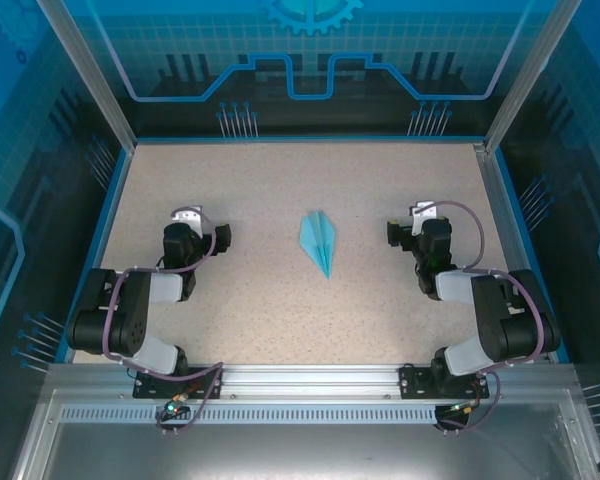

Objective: Fold a paper plane with a square sheet of paper (pick it up from the middle)
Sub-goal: Reset both arms

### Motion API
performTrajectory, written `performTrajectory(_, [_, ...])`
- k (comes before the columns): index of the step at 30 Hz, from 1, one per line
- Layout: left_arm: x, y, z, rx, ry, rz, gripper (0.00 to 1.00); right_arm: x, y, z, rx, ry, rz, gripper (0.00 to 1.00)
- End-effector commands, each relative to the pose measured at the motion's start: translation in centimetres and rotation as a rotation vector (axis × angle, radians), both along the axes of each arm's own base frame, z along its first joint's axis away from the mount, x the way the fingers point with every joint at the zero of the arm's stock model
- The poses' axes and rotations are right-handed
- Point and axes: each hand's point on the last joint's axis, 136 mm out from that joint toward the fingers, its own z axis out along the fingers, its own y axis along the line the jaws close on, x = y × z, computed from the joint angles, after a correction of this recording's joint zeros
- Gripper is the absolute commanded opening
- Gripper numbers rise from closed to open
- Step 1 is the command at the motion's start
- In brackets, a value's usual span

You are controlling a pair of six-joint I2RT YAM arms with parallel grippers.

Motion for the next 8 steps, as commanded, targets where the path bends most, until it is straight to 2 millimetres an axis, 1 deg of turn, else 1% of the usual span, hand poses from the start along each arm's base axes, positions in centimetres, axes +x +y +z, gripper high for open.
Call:
performTrajectory(1, [0.82,-0.55,1.13,0.013,-0.035,-0.032,0.98,0.22,-0.62,0.23,0.006,-0.023,-0.010,0.99])
performTrajectory(7, [0.84,-0.61,1.13,0.014,-0.035,-0.034,0.98,0.18,-0.64,0.27,0.005,-0.026,-0.009,0.99])
performTrajectory(8, [0.83,-0.61,1.14,0.013,-0.035,-0.034,0.99,0.11,0.05,0.17,0.005,-0.031,0.033,0.99])
